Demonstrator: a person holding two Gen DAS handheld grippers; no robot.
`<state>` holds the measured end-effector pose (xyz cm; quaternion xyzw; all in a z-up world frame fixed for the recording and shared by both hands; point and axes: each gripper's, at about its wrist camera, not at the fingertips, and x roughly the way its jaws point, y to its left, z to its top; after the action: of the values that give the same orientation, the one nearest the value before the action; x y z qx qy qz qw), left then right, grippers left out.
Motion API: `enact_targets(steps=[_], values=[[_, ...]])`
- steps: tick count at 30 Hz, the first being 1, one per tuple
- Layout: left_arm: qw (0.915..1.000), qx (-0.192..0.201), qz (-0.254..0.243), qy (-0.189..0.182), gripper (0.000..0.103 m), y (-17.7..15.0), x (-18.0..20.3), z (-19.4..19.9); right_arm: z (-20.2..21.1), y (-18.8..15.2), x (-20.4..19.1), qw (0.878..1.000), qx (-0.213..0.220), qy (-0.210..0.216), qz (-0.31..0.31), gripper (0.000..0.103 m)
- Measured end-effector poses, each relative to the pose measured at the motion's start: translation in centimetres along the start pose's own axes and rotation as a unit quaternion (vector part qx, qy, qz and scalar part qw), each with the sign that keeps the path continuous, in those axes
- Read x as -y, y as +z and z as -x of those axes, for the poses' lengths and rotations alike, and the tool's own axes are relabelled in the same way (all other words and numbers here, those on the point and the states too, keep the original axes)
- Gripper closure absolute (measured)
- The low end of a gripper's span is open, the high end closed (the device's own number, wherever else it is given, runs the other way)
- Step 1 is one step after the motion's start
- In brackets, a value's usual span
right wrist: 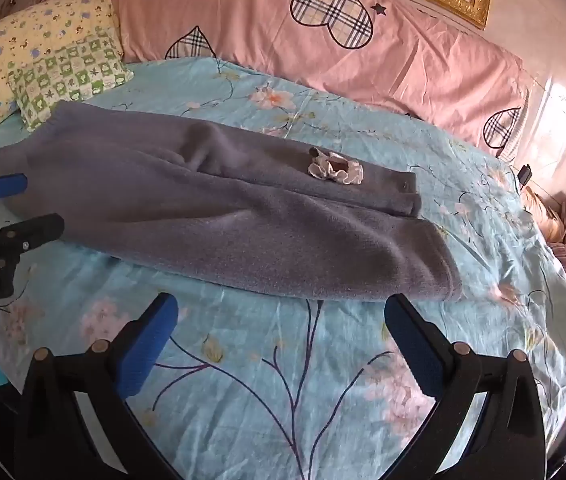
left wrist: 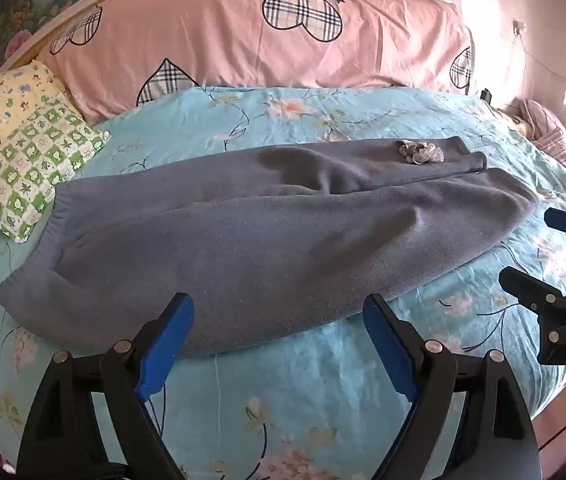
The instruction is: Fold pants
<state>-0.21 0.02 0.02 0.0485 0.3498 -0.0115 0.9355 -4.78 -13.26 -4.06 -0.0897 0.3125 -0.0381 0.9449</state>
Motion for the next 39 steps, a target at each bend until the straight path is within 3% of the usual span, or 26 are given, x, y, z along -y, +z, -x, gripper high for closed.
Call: enact_targets(steps=[3, 9, 39], values=[[0.9998, -0.017, 0.001, -0.009, 0.016, -0.2, 0.0, -1.1, 0.0, 0.3, -0.3, 1.0, 0.006, -0.01, 0.001, 0.0], [0.9999, -0.01, -0.003, -0.001, 0.016, 0.1, -0.1, -0.3, -0.6, 0.5, 0.2, 1.0, 0.01, 0.017, -0.022, 0.0], [0.9998, -0.018, 0.0, -0.005, 0.016, 0.2, -0.3, -0.7, 0.1, 1.3, 0.4, 0.998, 0.016, 0.042, -0.049, 0.0]])
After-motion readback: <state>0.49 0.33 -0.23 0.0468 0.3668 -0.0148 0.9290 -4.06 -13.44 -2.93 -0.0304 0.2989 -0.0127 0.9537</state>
